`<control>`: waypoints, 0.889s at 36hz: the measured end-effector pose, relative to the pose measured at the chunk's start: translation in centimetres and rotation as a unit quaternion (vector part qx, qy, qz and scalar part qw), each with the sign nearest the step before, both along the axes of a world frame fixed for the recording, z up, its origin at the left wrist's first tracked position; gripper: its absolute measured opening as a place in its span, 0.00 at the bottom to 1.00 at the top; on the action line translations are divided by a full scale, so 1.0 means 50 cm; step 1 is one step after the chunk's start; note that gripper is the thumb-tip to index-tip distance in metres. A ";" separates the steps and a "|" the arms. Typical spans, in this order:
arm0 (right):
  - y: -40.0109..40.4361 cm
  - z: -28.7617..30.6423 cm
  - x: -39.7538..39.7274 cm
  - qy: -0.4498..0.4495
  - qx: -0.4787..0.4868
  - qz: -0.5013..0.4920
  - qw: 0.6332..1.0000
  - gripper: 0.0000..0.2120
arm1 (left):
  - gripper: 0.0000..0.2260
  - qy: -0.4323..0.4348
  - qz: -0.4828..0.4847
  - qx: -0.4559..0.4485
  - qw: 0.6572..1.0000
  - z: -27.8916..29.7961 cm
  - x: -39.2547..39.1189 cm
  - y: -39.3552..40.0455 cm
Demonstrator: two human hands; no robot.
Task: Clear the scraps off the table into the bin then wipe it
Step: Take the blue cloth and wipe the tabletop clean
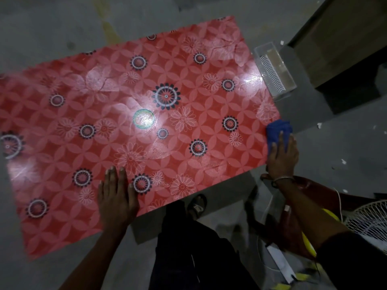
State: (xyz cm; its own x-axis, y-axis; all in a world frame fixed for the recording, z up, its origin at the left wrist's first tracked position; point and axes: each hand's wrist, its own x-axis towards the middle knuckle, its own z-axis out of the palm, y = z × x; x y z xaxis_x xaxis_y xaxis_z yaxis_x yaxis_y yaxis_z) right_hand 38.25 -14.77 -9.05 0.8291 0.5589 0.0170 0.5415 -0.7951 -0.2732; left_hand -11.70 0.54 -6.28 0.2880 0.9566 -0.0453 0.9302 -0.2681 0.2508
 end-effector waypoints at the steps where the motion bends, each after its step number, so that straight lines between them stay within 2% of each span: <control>1: -0.001 -0.003 0.017 0.011 0.013 -0.011 1.000 0.27 | 0.28 0.001 -0.003 0.000 1.000 -0.001 -0.001 0.001; 4: 0.007 0.007 0.059 0.070 0.039 -0.047 0.996 0.26 | 0.28 0.008 -0.006 0.002 1.000 -0.002 -0.002 0.000; 6: 0.018 0.029 0.079 0.082 0.051 -0.090 0.991 0.29 | 0.27 0.013 -0.007 0.010 1.000 0.000 0.000 0.000; 9: 0.020 0.053 0.094 0.060 0.059 -0.144 0.986 0.33 | 0.27 0.020 -0.012 0.014 1.000 0.005 0.001 0.000; 12: 0.025 0.073 0.057 -0.011 0.094 -0.183 0.979 0.31 | 0.27 0.026 -0.022 0.017 0.999 0.006 -0.004 -0.001; 14: 0.036 0.085 -0.003 -0.050 0.133 -0.157 0.977 0.27 | 0.27 0.023 -0.020 0.011 0.999 0.007 -0.002 0.001; 17: 0.054 0.090 -0.146 -0.070 0.157 -0.012 0.985 0.23 | 0.28 0.023 -0.017 -0.005 1.000 0.012 0.002 0.004; 20: 0.068 0.070 -0.308 -0.066 0.100 0.133 0.984 0.26 | 0.27 0.001 -0.012 -0.027 1.000 0.020 -0.010 0.005; 22: 0.078 0.038 -0.396 -0.020 0.039 0.168 0.985 0.27 | 0.25 -0.042 -0.025 -0.036 0.998 0.030 -0.029 0.017; 24: 0.090 0.014 -0.463 0.002 -0.006 0.154 0.988 0.27 | 0.22 -0.075 -0.045 -0.011 0.996 0.042 -0.062 0.044; 27: 0.109 0.003 -0.519 0.002 -0.051 0.102 0.993 0.30 | 0.22 -0.065 -0.071 0.039 0.995 0.044 -0.159 0.111; 32: 0.128 0.003 -0.587 0.001 -0.056 0.046 0.997 0.30 | 0.24 0.054 -0.115 0.061 0.990 0.006 -0.389 0.261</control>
